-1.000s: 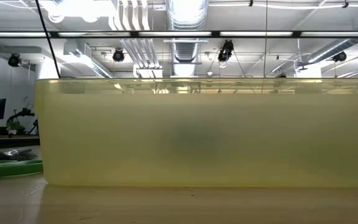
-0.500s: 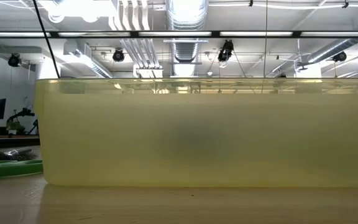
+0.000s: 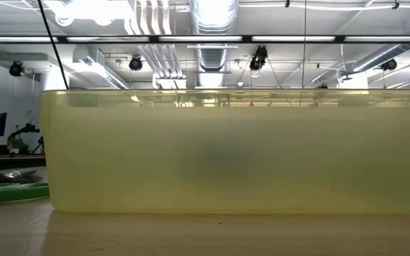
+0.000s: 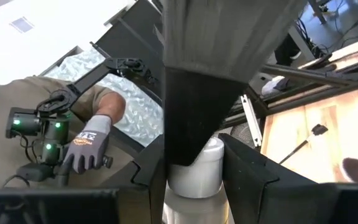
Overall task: Pick & Place Paint Supplies
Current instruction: Put the gray paint bottle into the blue bin
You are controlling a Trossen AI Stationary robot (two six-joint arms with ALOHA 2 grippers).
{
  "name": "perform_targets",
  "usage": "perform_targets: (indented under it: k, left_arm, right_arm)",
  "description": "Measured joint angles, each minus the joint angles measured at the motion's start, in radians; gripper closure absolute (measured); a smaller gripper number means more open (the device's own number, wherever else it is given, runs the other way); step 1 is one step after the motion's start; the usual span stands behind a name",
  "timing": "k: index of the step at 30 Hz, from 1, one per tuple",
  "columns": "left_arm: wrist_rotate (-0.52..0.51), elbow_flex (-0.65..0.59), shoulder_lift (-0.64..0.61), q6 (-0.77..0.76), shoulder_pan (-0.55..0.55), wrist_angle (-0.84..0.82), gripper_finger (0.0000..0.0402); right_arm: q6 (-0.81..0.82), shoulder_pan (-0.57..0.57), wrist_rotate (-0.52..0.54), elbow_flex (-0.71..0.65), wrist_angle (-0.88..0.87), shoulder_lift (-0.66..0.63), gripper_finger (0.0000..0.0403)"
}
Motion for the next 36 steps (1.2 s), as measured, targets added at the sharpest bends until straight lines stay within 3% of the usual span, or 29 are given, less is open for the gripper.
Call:
perform_targets:
  k: [21, 29, 36]
  left_arm:
    - [0.007, -0.035, 0.001, -0.024, 0.002, 0.049, 0.0204]
    - [0.009, -0.035, 0.002, -0.026, 0.004, 0.049, 0.0278]
    - [0.012, -0.035, 0.003, -0.026, 0.004, 0.048, 0.0281]
  right_arm:
    - [0.003, -0.007, 0.005, 0.000, 0.003, 0.000, 0.0286]
    - [0.003, -0.007, 0.004, 0.000, 0.001, 0.000, 0.0287]
    - [0.000, -0.006, 0.003, -0.001, 0.015, 0.000, 0.0286]
